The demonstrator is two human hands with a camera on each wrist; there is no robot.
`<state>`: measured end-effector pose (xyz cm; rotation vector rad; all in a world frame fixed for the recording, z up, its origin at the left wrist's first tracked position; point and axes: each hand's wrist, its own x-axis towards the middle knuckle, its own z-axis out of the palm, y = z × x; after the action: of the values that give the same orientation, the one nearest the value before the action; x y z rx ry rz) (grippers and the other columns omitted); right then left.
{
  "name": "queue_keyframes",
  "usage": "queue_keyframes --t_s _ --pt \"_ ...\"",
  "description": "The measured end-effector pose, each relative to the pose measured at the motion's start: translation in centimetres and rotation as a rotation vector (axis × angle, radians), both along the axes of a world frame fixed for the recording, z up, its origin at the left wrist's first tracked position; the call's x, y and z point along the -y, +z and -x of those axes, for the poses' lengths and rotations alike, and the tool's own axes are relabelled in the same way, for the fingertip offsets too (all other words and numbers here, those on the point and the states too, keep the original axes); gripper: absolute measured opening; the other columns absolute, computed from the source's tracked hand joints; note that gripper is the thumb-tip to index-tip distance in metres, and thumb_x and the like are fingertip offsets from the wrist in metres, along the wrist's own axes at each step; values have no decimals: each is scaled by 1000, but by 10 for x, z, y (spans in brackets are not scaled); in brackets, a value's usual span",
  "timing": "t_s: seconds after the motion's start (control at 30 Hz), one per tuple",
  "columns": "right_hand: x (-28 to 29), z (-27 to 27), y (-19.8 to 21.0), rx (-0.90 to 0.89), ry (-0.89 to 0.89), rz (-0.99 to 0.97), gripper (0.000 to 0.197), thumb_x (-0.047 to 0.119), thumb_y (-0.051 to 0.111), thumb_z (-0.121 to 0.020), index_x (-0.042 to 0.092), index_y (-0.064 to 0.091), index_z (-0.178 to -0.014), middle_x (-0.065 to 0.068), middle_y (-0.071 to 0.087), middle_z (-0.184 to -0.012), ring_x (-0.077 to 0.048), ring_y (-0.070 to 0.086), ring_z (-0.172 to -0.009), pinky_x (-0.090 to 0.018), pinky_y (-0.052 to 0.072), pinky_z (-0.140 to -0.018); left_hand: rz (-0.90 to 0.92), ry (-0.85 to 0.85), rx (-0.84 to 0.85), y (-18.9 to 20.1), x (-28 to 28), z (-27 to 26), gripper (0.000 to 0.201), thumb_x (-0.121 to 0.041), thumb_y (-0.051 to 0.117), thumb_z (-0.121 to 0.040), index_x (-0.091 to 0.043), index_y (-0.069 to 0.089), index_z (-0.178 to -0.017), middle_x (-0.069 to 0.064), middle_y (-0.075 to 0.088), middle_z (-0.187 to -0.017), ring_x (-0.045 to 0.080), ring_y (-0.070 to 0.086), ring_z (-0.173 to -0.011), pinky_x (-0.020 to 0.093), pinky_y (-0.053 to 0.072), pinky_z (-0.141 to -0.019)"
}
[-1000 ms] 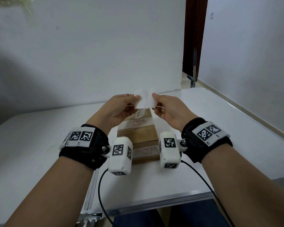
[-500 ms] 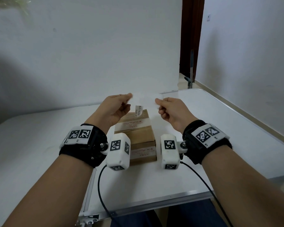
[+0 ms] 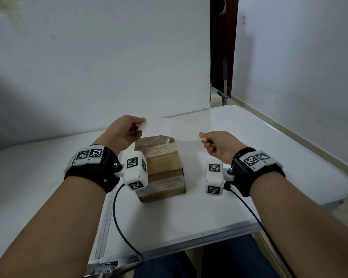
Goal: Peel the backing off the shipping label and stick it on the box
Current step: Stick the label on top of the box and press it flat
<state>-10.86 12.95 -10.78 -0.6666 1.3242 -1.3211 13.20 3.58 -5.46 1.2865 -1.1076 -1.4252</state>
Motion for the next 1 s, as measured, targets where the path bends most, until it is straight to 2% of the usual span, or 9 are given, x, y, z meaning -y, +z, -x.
queue_keyframes --t_s 0.17,0.33,0.5,0.6,0.7,0.77,0.83,0.9,1.0 --pt "-2 7 -9 21 -27 -74 20 10 62 -91 10 55 -72 1 46 -63 -2 41 -33 -9 33 -33 14 40 33 -3 8 -2 7 -6 66 -83 -8 60 -86 2 51 -69 12 48 -57 17 45 -41" --pt "4 10 -9 32 3 -155 22 9 50 -97 10 58 -77 2 42 -64 -6 36 -48 -10 31 -33 34 78 18 -3 10 -2 11 -3 61 -85 -10 59 -77 1 49 -66 12 49 -59 17 44 -42" --pt "11 14 -13 68 9 -225 28 11 43 -100 12 53 -74 3 39 -63 -3 35 -32 -10 27 -32 38 132 20 -3 15 -6 13 -1 59 -86 -9 59 -76 1 51 -69 12 49 -59 16 43 -40" --pt "16 15 -19 63 -92 -196 29 6 44 -98 10 52 -71 1 40 -62 -4 38 -30 -11 26 -28 66 153 46 -5 16 -6 14 -2 59 -86 -9 58 -75 3 51 -70 13 49 -59 17 45 -47" --pt "16 25 -25 51 -268 -160 31 2 45 -96 9 48 -66 -2 42 -60 -6 40 -35 -11 24 -26 219 211 265 1 18 -16 18 1 54 -88 -12 56 -76 7 54 -81 14 52 -63 10 44 -52" --pt "14 31 -31 38 -306 -154 30 9 51 -96 9 49 -66 -3 45 -61 -8 43 -42 -10 28 -27 292 209 343 10 16 -24 13 3 53 -90 -8 58 -83 12 58 -76 16 56 -59 13 41 -57" --pt "13 30 -36 -5 -262 -144 31 27 60 -93 7 52 -70 -4 51 -63 -10 46 -51 -13 36 -32 336 149 404 18 12 -25 8 0 54 -91 -5 60 -90 10 60 -75 17 58 -60 14 42 -57" --pt "17 25 -35 -80 -233 -123 39 41 66 -86 4 58 -83 -7 56 -72 -13 52 -59 -19 46 -48 370 120 370 25 4 -17 13 -7 54 -92 -12 58 -81 5 59 -81 14 58 -64 17 49 -58" --pt "23 19 -26 -343 -262 -117 55 51 67 -81 5 61 -110 -14 57 -110 -24 59 -94 -35 49 -75 502 87 495 30 -7 -5 13 -20 58 -92 -13 60 -81 1 59 -78 14 56 -68 25 49 -65"
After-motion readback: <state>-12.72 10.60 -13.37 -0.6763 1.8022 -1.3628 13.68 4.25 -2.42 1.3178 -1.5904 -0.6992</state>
